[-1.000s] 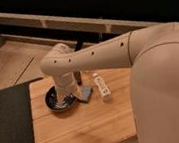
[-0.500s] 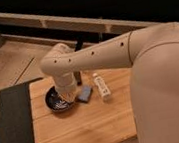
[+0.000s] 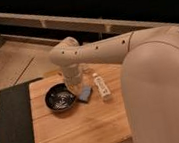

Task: Push the eraser across the table

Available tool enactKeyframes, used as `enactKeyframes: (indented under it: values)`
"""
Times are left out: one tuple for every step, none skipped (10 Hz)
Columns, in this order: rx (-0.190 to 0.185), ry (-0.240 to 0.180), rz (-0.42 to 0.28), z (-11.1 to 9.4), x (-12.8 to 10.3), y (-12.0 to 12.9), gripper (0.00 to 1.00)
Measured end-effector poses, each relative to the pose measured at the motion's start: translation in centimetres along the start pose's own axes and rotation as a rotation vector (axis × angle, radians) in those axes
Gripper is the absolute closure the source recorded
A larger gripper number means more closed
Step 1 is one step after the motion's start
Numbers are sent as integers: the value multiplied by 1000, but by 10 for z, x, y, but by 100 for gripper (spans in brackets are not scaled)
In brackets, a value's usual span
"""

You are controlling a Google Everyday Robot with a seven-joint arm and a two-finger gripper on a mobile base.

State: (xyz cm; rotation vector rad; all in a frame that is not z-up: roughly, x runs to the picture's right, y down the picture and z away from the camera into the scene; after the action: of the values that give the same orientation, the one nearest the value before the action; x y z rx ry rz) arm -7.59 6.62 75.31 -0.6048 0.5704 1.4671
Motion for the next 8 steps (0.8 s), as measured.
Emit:
enactKeyframes:
  values:
    - [0,1,4,1,-8,-4,100]
    - [0,2,8,1,-10,-7,100]
    - [0,2,8,1,-11,-7,100]
    - [1,2,6,1,-10,-6,100]
    - [2,-1,1,1,-10,-5,100]
    - [16,-20,-5,2,-13,-10,100]
    - [40,-53,-6,7,-23,-23,100]
    - [53,-75,-5,12,-32,-31,100]
